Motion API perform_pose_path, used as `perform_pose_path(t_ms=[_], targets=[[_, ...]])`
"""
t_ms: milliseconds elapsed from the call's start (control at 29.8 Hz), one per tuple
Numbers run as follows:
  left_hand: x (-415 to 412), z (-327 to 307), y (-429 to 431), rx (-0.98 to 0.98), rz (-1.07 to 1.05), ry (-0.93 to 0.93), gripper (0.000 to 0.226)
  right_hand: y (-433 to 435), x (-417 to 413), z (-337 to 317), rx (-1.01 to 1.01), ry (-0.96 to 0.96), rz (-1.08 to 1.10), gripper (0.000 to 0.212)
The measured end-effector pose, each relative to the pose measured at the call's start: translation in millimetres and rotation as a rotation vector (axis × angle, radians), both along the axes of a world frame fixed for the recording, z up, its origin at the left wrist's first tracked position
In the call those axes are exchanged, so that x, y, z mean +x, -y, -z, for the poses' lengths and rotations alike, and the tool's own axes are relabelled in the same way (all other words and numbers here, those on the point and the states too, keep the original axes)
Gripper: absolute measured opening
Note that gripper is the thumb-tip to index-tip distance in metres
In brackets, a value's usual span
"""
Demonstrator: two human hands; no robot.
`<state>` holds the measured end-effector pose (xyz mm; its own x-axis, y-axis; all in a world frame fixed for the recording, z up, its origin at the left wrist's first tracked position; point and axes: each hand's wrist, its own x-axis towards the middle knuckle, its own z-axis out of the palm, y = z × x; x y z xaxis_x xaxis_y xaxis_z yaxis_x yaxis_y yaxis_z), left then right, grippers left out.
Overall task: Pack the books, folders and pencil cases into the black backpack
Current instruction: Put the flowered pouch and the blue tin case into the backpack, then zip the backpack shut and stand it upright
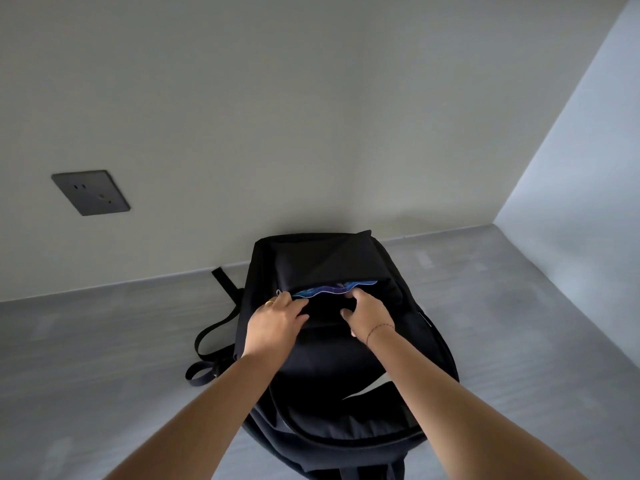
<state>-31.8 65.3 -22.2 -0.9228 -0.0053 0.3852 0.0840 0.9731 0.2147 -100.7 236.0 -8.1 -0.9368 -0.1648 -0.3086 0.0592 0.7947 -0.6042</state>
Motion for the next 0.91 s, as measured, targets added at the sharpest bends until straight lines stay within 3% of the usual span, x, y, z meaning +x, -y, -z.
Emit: perform_pose_path(t_ms=[101,235,469,704,838,905], targets=[[0,1,0,-0.012,-0.058,0.060,0.027,-8,-3,-5,0.147,-0.070,-0.118,0.033],[5,4,-3,-0.040,-0.100,0.132,0.012,-17,0,-6,0.181,-0.118,-0.188,0.026],[8,-3,-14,-0.108,-0.179,0.302,0.031,-44,30,-3,0.090,-0.395,-0.155,0.014],[24,-22,-1,0.247,-0.253,0.122,0.025,-22,33,-31,-0.137,-0.608,-0.015,0.021],[31,-12,17,0.444,-0.373,0.158,0.035,30,32,-36,-0.045,-0.811,-0.298,0.027],[32,-8,25,0.479,-0.387,0.198,0.040,55,31,-30,0.054,-0.774,-0.383,0.034]])
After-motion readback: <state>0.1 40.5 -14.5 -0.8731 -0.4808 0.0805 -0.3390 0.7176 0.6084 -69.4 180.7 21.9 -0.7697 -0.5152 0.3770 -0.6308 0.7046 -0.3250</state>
